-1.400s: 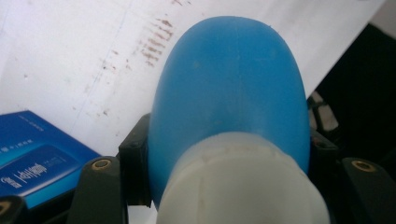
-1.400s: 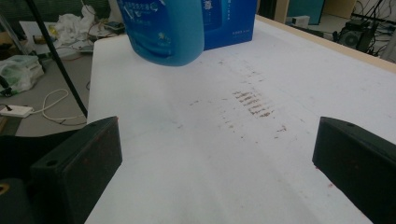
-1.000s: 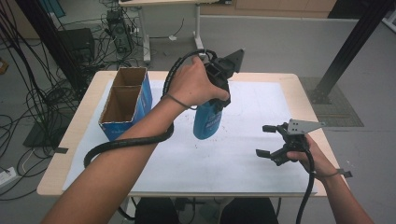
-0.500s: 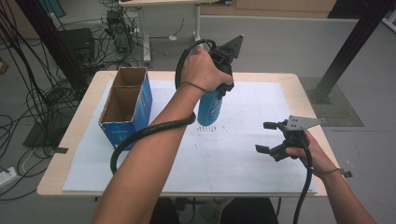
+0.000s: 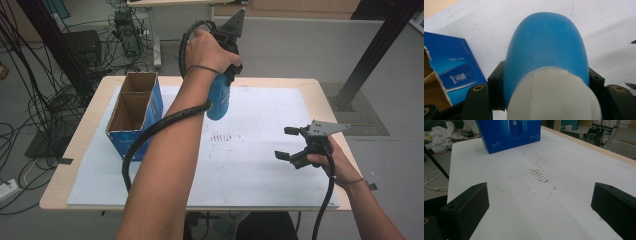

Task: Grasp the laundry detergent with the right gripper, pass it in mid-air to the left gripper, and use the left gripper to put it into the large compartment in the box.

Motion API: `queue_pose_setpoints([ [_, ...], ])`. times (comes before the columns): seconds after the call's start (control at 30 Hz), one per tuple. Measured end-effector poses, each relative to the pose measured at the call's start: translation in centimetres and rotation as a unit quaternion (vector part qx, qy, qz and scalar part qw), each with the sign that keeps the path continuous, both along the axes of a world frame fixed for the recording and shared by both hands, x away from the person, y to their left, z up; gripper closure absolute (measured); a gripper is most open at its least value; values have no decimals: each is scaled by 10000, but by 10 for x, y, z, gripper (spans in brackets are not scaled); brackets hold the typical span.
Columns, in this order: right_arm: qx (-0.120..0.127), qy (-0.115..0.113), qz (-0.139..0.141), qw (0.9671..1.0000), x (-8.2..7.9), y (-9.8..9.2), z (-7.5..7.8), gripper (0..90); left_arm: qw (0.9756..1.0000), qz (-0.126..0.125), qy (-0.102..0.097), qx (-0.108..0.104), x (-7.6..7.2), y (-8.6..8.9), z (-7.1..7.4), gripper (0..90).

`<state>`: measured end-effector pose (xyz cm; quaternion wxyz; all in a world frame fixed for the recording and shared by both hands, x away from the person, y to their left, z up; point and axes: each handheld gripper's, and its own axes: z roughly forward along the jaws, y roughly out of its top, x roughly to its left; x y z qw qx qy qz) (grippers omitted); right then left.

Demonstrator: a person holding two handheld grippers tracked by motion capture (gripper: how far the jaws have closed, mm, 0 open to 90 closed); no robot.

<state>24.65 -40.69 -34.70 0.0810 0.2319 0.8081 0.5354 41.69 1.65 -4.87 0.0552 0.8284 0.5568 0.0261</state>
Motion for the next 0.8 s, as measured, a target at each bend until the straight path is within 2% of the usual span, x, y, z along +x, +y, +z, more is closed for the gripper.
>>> queue_pose_setpoints([
  [0.03, 5, 2, -8, 10000, 0, 0, 0, 13, 10000, 0, 0, 0, 0, 0, 0, 378],
  [0.07, 10, -9, -5, 10000, 0, 1, 0, 13, 10000, 59, -24, 1, -1, 4, 10, 378],
  [0.27, -7, -29, 0, 10000, -2, 2, 1, 13, 9994, 305, -156, 23, -6, 23, 40, 378],
  [0.3, -9, -33, -10, 10000, -2, 2, 2, 13, 9994, 305, -156, 23, -6, 23, 40, 378],
  [0.33, -8, -36, -12, 10000, -2, 2, 2, 13, 9991, 367, -180, 58, -7, 29, 49, 378],
  [0.4, -11, -49, -16, 10000, -2, 2, 3, 14, 9989, 417, -207, 58, -8, 34, 54, 378],
  [0.5, -5, -89, -40, 10000, -3, 2, 4, 15, 9977, 638, -248, -9, -11, 56, 69, 378],
  [0.6, -12, -100, -61, 9999, -4, 2, 5, 15, 9968, 748, -287, -20, -13, 64, 74, 378],
  [0.63, -2, -112, -76, 9999, -5, 2, 5, 15, 9957, 874, -321, 1, -15, 73, 80, 378],
  [0.7, 1, -119, -79, 9999, -5, 2, 6, 15, 9947, 969, -347, 54, -17, 80, 84, 378],
  [0.8, 5, -126, -75, 9999, -5, 2, 6, 15, 9937, 1080, -305, 78, -17, 95, 89, 378],
])
